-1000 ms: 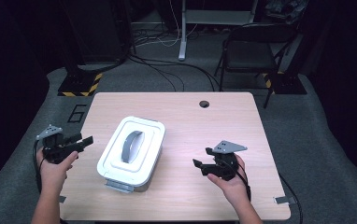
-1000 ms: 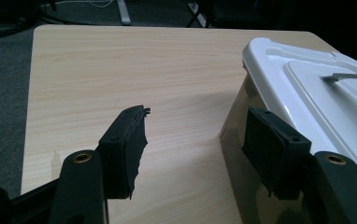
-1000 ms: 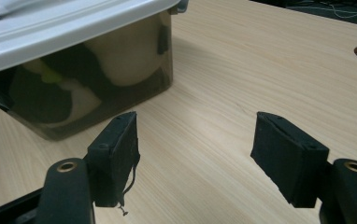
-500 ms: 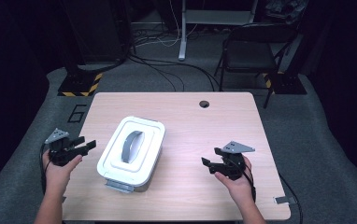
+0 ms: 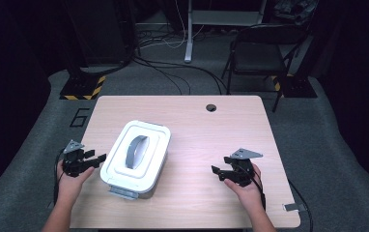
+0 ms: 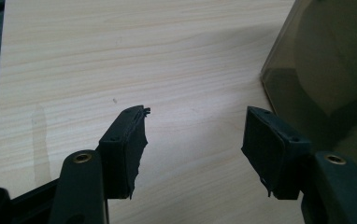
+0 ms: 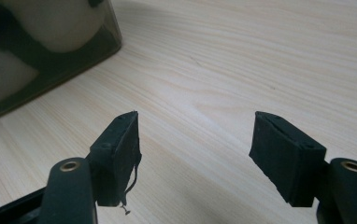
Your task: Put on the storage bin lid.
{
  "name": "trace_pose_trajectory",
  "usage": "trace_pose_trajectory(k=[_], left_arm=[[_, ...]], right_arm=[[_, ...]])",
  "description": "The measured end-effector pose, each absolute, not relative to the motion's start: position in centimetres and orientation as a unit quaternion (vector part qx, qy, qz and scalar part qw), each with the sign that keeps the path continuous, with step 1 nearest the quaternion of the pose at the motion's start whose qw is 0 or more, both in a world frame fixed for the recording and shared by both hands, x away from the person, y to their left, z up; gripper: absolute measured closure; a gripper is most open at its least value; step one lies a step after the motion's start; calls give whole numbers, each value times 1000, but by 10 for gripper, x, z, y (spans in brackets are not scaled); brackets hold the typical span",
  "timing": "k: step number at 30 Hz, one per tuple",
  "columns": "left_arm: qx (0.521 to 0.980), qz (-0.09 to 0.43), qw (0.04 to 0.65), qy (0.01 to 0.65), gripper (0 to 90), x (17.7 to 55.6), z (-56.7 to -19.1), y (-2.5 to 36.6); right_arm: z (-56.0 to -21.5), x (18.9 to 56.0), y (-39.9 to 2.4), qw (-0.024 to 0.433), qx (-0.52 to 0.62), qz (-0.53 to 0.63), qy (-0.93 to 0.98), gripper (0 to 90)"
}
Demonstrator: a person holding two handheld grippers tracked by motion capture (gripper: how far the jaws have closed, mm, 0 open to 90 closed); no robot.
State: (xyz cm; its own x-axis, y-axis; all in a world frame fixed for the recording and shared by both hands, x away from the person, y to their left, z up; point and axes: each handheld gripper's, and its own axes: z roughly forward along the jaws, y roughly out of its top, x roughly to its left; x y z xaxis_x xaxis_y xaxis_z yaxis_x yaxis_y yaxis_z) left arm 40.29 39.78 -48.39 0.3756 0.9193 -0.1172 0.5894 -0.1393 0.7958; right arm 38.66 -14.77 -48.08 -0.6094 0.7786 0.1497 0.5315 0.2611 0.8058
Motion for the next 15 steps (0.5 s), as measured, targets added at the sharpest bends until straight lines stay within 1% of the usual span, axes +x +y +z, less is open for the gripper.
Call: trace_pose_trajectory(k=[2,8,11,12,15], left_arm=[[731,207,399,512,393,401,-486,396],[727,198,411,514,399,397,-498,396],[725,201,412,514,399,397,-502,398],[728,197,407,516,399,398,-503,399],[729,207,396,519,397,399,-507,402]], right_arm=[[-483,387,-148,139,420,438,783,320],[-492,389,-146,136,426,433,782,325],[-495,389,-143,143,422,422,790,328],[-496,389,-142,144,421,422,790,328],[-498,389,-140,147,423,416,791,327]])
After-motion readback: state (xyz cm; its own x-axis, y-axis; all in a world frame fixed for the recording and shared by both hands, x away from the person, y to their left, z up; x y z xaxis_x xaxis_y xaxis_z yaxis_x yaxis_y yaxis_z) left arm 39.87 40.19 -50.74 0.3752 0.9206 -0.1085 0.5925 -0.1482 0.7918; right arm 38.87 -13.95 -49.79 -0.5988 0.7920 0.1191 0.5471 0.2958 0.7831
